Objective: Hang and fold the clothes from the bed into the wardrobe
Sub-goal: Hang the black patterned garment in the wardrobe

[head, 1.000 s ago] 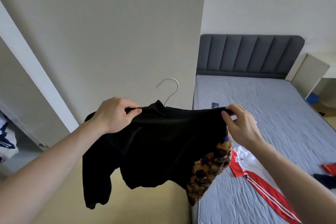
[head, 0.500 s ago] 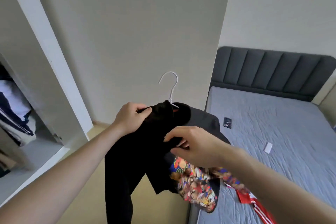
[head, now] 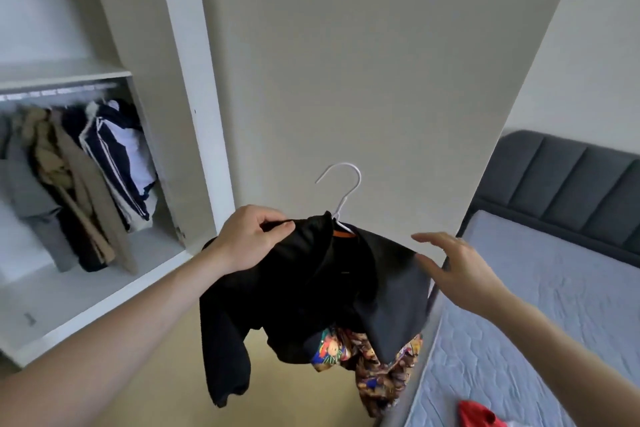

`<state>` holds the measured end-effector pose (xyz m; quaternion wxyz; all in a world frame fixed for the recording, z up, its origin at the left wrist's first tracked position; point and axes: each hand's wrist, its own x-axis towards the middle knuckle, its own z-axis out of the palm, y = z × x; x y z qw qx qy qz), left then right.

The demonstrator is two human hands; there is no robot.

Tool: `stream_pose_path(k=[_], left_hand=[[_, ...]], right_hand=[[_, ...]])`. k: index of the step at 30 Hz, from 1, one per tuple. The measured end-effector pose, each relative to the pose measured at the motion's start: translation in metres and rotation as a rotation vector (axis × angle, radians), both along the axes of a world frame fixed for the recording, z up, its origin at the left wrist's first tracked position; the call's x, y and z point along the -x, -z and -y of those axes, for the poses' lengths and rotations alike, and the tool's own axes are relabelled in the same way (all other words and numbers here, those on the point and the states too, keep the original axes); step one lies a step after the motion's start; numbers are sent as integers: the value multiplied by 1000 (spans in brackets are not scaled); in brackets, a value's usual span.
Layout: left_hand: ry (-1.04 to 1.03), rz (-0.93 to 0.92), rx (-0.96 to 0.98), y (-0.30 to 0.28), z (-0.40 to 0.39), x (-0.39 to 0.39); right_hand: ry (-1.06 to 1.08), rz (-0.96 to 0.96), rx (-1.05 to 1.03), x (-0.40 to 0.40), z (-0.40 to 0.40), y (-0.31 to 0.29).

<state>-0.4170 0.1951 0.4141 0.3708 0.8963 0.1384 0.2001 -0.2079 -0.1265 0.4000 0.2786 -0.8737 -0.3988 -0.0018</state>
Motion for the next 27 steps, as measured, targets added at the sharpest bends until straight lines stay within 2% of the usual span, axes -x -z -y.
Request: stream_pose_path(k=[7, 13, 19, 23, 27], left_hand=[[-192, 24, 39, -9, -40, 42], [-360, -2, -70, -14, -107, 67], [-414, -19, -135, -6, -199, 93], [-469, 43, -195, -10, -258, 114], [-610, 59, -315, -7, -317, 143]], right_hand=[[-251, -115, 15, -2, -92, 6], [-424, -371, -37, 16, -189, -2], [-513, -486, 53, 45, -304, -5], [-490, -525, -16, 72, -381, -2], [-490, -525, -80, 102, -445, 2]])
